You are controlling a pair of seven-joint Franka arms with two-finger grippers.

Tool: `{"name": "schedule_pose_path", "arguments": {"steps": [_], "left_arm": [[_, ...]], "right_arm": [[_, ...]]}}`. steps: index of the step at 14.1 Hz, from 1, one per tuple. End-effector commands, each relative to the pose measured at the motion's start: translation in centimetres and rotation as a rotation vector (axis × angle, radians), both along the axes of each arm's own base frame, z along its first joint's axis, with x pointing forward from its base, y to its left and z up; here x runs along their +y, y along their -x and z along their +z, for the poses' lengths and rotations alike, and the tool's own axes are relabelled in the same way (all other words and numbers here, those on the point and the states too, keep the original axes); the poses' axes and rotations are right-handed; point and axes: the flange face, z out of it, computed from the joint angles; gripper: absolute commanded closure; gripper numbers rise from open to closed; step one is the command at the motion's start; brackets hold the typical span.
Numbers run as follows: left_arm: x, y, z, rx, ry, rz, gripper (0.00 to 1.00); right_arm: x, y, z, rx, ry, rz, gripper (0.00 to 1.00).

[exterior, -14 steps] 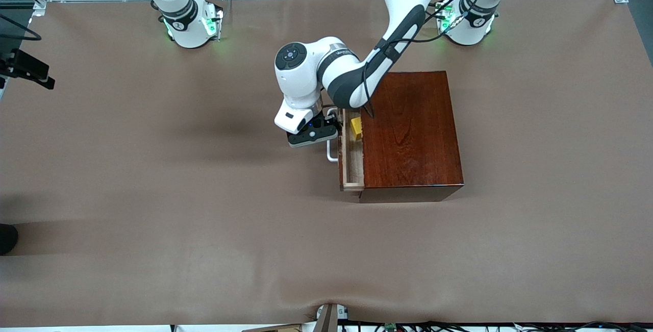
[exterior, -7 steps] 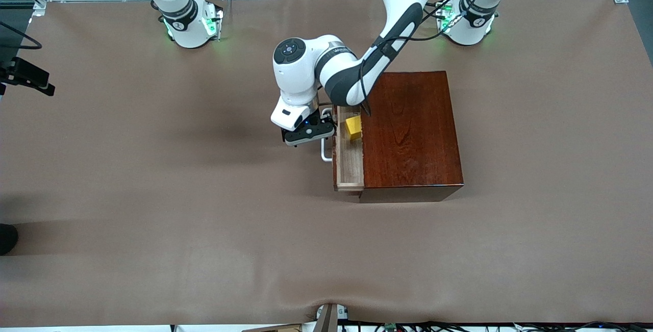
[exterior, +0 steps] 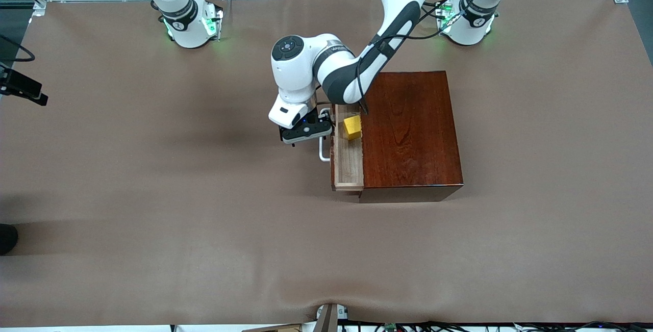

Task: Open drawer, take yellow block, close drawer
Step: 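Pull the drawer open by its handle with the left gripper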

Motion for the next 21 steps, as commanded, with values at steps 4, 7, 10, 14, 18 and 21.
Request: {"name": "schedule_pose_path", "arguments": {"steps": [4,7,10,14,18,21], "left_arm": [[-5.5,2.0,-3.0,-0.043,0.298,0.033,0.0],[-5.4,2.1,-3.0,-0.012,0.31,0.061,0.0],[-5.5,2.1,-3.1,-0.011,0.31,0.059,0.0],[-5.4,2.2,-3.2,-0.009,0.307,0.057,0.0],[-5.3,2.0,-2.9,-0.002,0.31,0.067,0.0],[-5.0,1.5,-2.3,0.013,0.329,0.087,0.0]], "right_arm": [[-1.3,-0.9,-1.0,0.004,0.004,-0.016,0.0],[-0.9,-1.2,-1.3,0.003,0.005,-0.008,0.0],[-0.6,-1.4,-1.6,0.008,0.0,-0.004,0.0],[-0.2,-1.6,-1.5,-0.005,0.009,0.004,0.0],[-0.1,-1.6,-1.5,-0.003,0.009,0.007,0.0],[0.1,-1.5,-1.4,-0.002,0.007,0.01,0.0]]}}
